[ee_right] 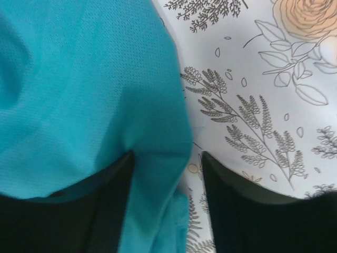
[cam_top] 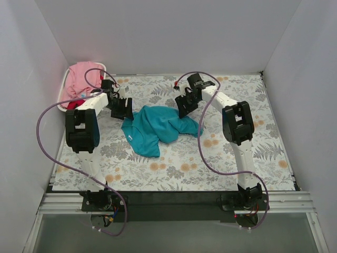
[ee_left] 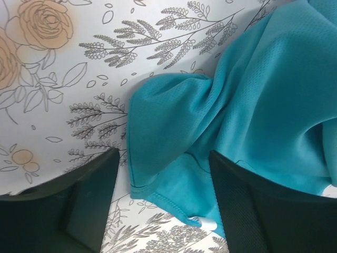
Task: Fold and stack the t-shirts
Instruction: Flatten the tshirt out
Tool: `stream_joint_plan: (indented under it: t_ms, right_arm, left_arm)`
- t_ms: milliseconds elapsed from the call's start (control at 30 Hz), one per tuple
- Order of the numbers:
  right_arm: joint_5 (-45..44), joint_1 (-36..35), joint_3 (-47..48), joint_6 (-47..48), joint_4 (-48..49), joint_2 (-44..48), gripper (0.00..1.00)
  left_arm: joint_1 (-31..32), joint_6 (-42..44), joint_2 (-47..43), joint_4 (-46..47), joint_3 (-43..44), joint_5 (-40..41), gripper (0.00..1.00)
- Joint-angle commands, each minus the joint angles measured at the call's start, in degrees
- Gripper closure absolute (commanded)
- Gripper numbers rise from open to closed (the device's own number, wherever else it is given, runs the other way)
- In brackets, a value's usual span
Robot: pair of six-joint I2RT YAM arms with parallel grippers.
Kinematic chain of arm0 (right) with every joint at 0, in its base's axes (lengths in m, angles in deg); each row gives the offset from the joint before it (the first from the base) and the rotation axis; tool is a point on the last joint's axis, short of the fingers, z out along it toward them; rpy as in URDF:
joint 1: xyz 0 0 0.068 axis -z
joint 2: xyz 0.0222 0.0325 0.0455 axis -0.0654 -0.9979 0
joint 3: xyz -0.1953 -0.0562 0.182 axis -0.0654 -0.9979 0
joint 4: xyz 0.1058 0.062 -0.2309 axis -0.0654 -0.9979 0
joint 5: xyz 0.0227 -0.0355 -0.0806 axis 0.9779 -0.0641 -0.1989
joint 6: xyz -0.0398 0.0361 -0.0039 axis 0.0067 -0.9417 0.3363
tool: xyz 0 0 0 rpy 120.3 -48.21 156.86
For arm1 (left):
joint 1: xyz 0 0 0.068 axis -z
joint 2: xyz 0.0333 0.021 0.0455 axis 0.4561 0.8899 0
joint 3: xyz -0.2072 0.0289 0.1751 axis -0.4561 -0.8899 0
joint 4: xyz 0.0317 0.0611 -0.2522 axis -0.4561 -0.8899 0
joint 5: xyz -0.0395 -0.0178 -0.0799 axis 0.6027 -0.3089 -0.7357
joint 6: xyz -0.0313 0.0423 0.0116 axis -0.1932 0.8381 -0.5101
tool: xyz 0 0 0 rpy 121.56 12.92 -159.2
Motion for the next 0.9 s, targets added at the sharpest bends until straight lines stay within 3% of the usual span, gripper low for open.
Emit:
stream_joint_plan:
  t_ms: [0, 33, 167, 233, 300, 433, 567, 633, 733, 767, 867]
  right_arm:
    - [1.4, 0.2, 0.0, -0.6, -0.8, 0.1, 0.43]
    - [1.6, 0.5, -0.2, -0.4, -1.0, 0.6, 0.49]
    - [1.5, 3.9, -1.5, 0.5, -1.3, 4.5, 0.98]
    - [2.3, 5.7, -1.7, 0.9, -1.6, 5.8, 0.99]
    - [2.7, 8.7, -0.9, 1.6, -1.5, 7.7, 0.99]
    - [3.6, 12.8, 3.2, 2.6, -2.7, 10.1, 0.99]
    - [5.7, 13.5, -0.4, 7.7, -4.0, 17.6, 0.99]
    - [6.8, 13.3, -8.4, 11.9, -4.0, 21.8, 0.99]
    - [6.6, 13.2, -18.8, 18.3, -4.0, 31.1, 0.99]
    - [6.5, 13.1, -26.9, 20.1, -4.0, 36.2, 0.99]
    - [5.7, 13.2, -42.7, 28.5, -3.7, 48.5, 0.99]
  left_arm:
    - [0.9, -1.9, 1.3, 1.2, 1.2, 0.0, 0.40]
    - [0.9, -2.2, 2.8, 0.4, 2.1, 0.0, 0.44]
    - [0.9, -3.3, 6.2, -1.4, 8.4, -1.4, 0.68]
    - [0.9, -3.9, 7.1, -2.6, 13.3, -2.2, 0.89]
    - [0.9, -5.2, 8.0, -3.2, 17.3, -2.5, 1.00]
    - [0.9, -6.2, 8.4, -5.0, 29.5, -5.9, 1.00]
    - [1.2, -2.3, 5.7, -7.8, 33.7, -11.8, 1.00]
    - [1.2, 4.6, 0.6, -10.5, 31.3, -17.5, 1.00]
    - [1.3, 13.0, -10.2, -14.1, 19.2, -22.2, 1.00]
    - [1.3, 19.8, -13.6, -15.3, 11.6, -24.0, 1.00]
    - [1.5, 29.7, -26.6, -22.3, 0.7, -26.1, 1.00]
